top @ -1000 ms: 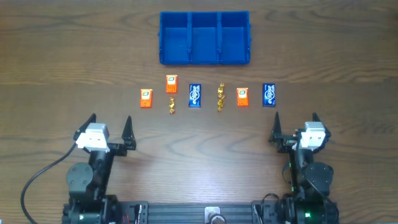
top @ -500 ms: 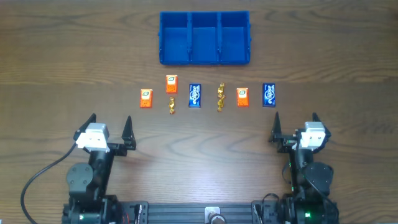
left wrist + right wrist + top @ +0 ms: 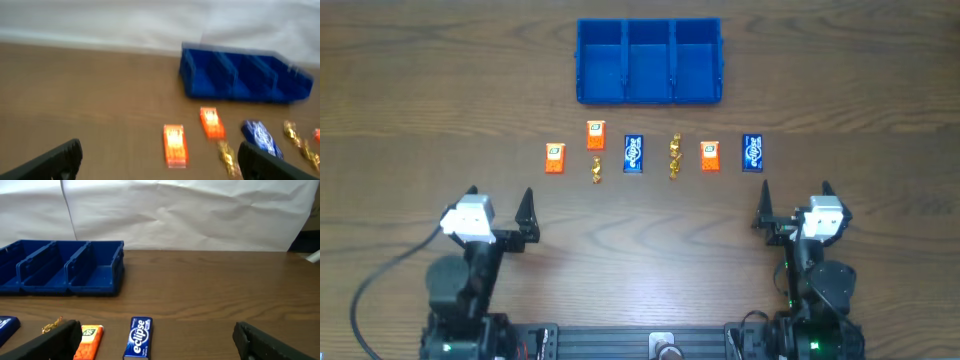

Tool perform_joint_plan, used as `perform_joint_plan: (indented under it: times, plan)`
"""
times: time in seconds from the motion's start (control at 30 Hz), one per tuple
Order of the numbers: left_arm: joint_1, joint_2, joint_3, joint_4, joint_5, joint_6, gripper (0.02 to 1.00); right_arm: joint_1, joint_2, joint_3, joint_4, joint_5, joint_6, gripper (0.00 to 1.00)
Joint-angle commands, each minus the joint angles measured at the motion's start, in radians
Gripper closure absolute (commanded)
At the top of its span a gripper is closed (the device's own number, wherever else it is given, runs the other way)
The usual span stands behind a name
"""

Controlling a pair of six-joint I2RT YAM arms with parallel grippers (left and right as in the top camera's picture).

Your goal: Sort Candies Into Trays

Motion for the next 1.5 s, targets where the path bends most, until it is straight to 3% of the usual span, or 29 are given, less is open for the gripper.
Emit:
perform_joint_plan:
  times: [0.03, 0.23, 0.33, 0.47, 0.97, 1.27, 1.43, 1.5]
  plan:
    - [-0.032, 0.403, 0.502, -0.237, 0.011, -0.041, 0.020, 0.006, -0.008, 0.000, -0.009, -0.001, 0.011, 0.001]
    - [-0.051, 0.907, 0.933, -0.553, 0.010, -0.052, 0.018, 0.006, -0.008, 0.000, -0.009, -0.001, 0.011, 0.003]
    - [-0.094, 1.078, 0.966, -0.569, 0.009, -0.052, 0.018, 0.006, -0.008, 0.000, -0.009, -0.001, 0.011, 0.001]
    - [-0.152, 1.301, 0.966, -0.577, -0.063, -0.072, 0.018, 0.006, -0.008, 0.000, -0.009, -0.001, 0.011, 0.003]
    - [-0.184, 1.624, 0.967, -0.441, -0.141, -0.071, 0.018, 0.006, -0.008, 0.000, -0.009, -0.001, 0.011, 0.001]
    - [-0.200, 1.719, 0.969, -0.381, -0.141, -0.075, 0.020, 0.006, -0.008, 0.000, -0.009, -0.001, 0.011, 0.003]
    - [-0.201, 1.736, 0.970, -0.366, -0.146, -0.090, 0.123, 0.006, -0.008, 0.000, -0.009, -0.001, 0.011, 0.001]
    - [-0.201, 1.736, 0.970, -0.367, -0.149, -0.090, 0.253, 0.006, -0.008, 0.000, -0.009, -0.001, 0.011, 0.003]
